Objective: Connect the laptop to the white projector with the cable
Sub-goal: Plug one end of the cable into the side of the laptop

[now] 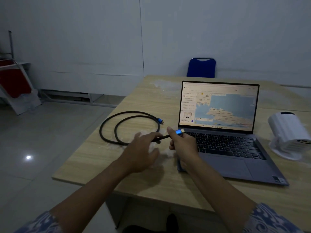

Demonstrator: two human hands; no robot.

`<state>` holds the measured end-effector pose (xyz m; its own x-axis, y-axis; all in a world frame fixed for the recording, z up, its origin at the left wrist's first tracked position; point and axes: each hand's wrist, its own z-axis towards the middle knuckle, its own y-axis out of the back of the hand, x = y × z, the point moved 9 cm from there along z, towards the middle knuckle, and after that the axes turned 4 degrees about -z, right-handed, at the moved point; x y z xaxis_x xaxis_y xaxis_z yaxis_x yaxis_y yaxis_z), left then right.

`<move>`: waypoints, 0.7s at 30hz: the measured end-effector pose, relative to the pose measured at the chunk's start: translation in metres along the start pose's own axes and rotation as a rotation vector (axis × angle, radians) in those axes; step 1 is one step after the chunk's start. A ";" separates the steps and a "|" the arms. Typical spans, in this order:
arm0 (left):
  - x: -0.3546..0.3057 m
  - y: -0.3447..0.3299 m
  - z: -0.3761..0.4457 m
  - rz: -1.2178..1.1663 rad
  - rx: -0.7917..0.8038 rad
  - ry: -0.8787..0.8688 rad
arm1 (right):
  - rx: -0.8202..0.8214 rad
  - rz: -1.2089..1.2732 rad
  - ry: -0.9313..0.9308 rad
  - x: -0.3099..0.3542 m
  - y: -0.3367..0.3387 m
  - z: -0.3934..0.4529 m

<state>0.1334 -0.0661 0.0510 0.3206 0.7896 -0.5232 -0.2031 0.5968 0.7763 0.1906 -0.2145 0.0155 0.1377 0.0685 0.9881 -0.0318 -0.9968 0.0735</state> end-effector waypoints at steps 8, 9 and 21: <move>0.001 -0.015 0.023 0.163 -0.132 -0.060 | -0.102 -0.387 0.279 0.012 0.033 -0.031; 0.007 -0.016 0.027 0.189 -0.130 -0.054 | -0.154 -0.510 0.380 0.013 0.043 -0.038; 0.046 -0.034 0.088 0.156 -0.143 -0.038 | -0.298 -1.037 0.641 -0.009 0.049 -0.054</move>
<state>0.2368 -0.0628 0.0315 0.3096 0.8694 -0.3850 -0.3815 0.4845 0.7873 0.1345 -0.2613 0.0178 -0.2709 0.9049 0.3283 -0.4306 -0.4190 0.7994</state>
